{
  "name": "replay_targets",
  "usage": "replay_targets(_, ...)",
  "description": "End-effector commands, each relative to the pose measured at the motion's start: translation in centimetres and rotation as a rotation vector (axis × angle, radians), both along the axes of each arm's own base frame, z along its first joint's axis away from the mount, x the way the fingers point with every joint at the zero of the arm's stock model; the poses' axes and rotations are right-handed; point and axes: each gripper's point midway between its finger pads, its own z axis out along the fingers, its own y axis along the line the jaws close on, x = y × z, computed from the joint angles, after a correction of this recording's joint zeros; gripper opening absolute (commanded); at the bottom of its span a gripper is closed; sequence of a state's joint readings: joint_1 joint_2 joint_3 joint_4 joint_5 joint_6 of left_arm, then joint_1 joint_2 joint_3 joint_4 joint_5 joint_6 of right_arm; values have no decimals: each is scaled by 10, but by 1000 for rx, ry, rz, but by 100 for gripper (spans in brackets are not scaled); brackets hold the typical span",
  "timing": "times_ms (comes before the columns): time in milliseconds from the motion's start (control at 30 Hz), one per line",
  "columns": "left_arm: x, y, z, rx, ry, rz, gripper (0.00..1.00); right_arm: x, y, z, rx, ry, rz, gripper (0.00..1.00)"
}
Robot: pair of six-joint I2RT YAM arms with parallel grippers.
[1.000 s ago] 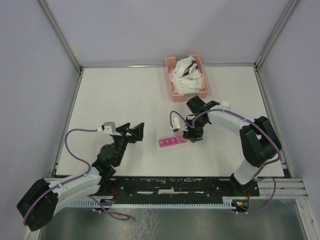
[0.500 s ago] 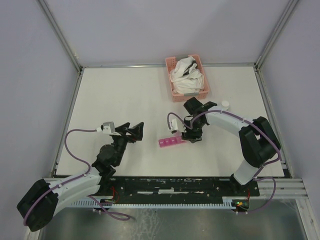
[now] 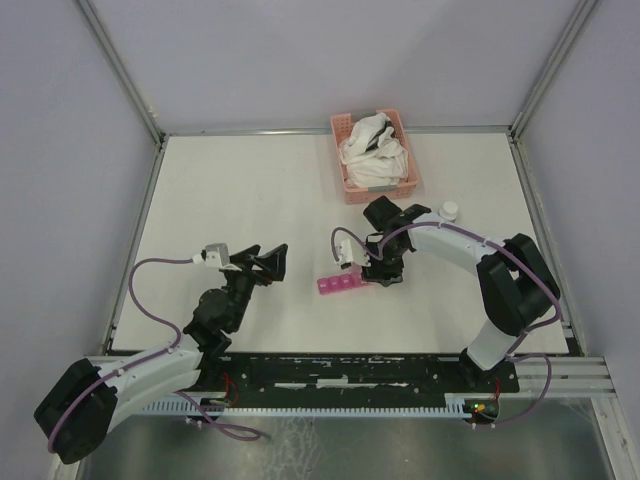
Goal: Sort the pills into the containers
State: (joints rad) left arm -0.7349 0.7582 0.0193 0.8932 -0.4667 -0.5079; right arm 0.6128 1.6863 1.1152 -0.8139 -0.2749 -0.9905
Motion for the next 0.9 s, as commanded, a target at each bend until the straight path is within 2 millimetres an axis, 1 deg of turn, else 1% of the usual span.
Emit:
replay_targets(0,-1,2,14,-70,-38,2,99,11,7,10,0,-33,-18,1)
replay_targets(433,-2,4,13,-81,-41,1,99,11,9,9,-21,-34,-30,1)
replay_targets(867,-2,4,14,-83,-42,0,99,10,10,12,-28,-38,-37,1)
